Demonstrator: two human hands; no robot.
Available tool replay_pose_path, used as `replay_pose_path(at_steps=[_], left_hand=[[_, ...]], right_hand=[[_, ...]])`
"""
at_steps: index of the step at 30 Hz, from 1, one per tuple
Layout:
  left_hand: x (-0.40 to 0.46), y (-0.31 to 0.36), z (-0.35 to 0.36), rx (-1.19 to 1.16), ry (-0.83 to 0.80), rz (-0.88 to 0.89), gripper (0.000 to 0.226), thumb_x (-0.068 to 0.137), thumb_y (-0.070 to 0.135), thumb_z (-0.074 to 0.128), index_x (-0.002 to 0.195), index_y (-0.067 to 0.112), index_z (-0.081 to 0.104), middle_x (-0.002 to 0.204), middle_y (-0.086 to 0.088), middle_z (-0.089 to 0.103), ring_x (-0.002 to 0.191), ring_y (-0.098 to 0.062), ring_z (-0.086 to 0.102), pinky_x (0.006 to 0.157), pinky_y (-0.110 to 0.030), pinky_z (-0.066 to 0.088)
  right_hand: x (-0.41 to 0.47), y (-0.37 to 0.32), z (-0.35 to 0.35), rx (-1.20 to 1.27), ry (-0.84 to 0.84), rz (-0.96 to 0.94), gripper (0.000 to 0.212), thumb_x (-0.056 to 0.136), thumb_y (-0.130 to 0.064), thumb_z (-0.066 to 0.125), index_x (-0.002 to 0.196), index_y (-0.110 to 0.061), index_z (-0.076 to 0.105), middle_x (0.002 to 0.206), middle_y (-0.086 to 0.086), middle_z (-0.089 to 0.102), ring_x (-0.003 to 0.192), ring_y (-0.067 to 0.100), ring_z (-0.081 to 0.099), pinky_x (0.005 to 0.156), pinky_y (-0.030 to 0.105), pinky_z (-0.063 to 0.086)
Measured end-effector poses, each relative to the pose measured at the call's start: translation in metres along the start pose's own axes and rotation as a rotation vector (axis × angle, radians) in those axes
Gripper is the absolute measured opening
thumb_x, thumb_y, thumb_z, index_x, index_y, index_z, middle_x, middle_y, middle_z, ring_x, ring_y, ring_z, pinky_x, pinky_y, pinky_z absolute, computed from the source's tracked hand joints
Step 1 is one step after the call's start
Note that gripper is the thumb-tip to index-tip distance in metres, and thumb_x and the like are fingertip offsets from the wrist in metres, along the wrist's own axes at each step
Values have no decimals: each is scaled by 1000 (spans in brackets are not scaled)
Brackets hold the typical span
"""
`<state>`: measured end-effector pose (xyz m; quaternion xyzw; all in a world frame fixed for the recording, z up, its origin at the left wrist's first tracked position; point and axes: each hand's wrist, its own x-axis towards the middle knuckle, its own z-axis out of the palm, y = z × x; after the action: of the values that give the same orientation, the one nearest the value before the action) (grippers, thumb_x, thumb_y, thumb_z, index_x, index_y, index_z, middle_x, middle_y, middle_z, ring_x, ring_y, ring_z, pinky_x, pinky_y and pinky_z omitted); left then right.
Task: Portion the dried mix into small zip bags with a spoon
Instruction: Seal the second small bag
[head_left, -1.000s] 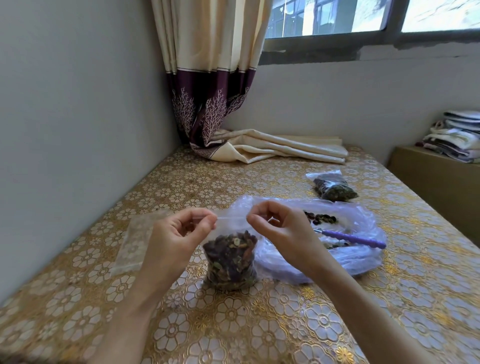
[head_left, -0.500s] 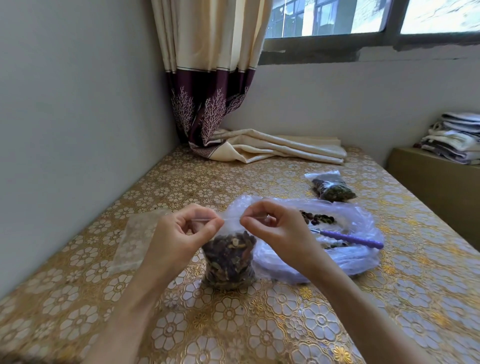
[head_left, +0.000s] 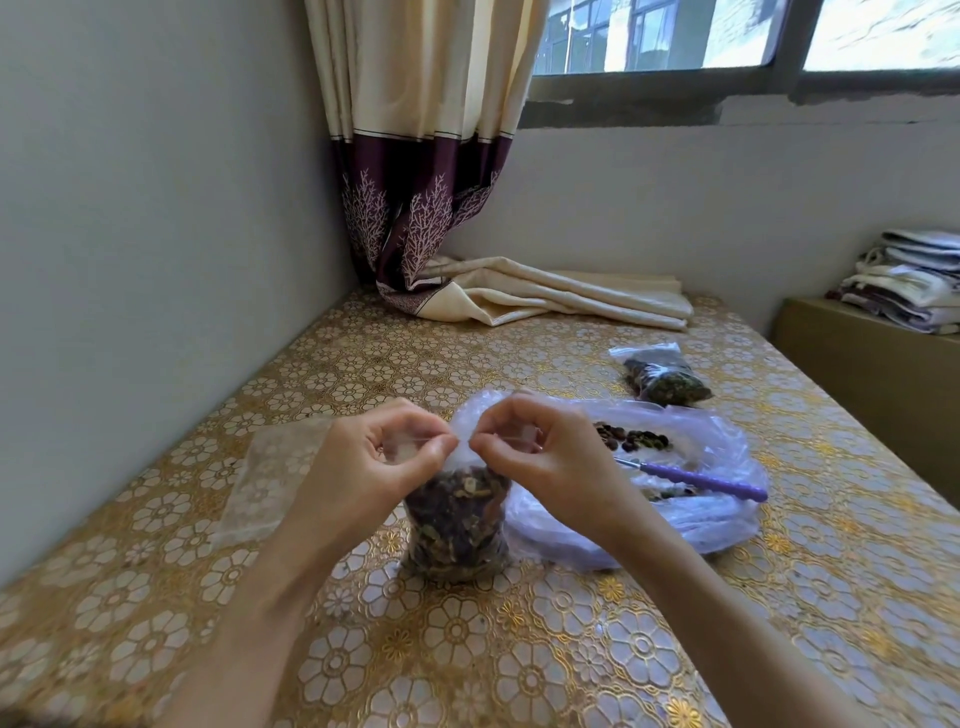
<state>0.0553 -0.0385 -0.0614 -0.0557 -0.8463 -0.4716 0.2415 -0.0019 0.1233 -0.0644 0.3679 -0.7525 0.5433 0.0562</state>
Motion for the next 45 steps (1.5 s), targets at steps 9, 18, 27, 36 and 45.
replay_pose_path(at_steps=[9, 18, 27, 36, 45], left_hand=[[4, 7, -2, 175, -45, 163, 10, 78, 12, 70, 77, 21, 70, 78, 9, 65, 80, 0, 59, 68, -5, 42], [4, 0, -12, 68, -61, 107, 5, 74, 14, 71, 71, 17, 72, 77, 11, 66, 78, 1, 60, 68, -4, 42], [3, -25, -28, -71, 35, 22, 17, 64, 43, 70, 67, 26, 71, 74, 4, 67, 69, -41, 53, 63, -56, 47], [3, -38, -6, -397, -76, -148, 44, 63, 49, 70, 85, 12, 62, 89, 3, 71, 82, -9, 66, 71, -16, 52], [-6, -47, -1, -244, -291, -267, 47, 59, 33, 75, 105, 25, 65, 100, 10, 71, 93, -4, 65, 69, -11, 49]], right_hand=[[6, -2, 3, -52, 2, -56, 9, 80, 0, 67, 76, -8, 66, 73, -6, 54, 66, 2, 49, 66, 11, 40], [8, -2, -4, -81, -43, -61, 4, 80, -3, 68, 77, -7, 69, 72, 0, 55, 63, 5, 45, 63, 16, 38], [3, 13, -21, 83, 45, 86, 15, 72, -21, 76, 65, -15, 65, 48, -11, 53, 44, 4, 42, 43, 17, 37], [0, 21, -21, 168, 120, 166, 28, 71, -30, 72, 63, -4, 64, 52, 1, 56, 49, 17, 48, 49, 27, 40], [-1, 28, -14, 306, 129, 265, 9, 88, -14, 61, 93, -8, 65, 64, 4, 67, 54, 10, 60, 50, 21, 46]])
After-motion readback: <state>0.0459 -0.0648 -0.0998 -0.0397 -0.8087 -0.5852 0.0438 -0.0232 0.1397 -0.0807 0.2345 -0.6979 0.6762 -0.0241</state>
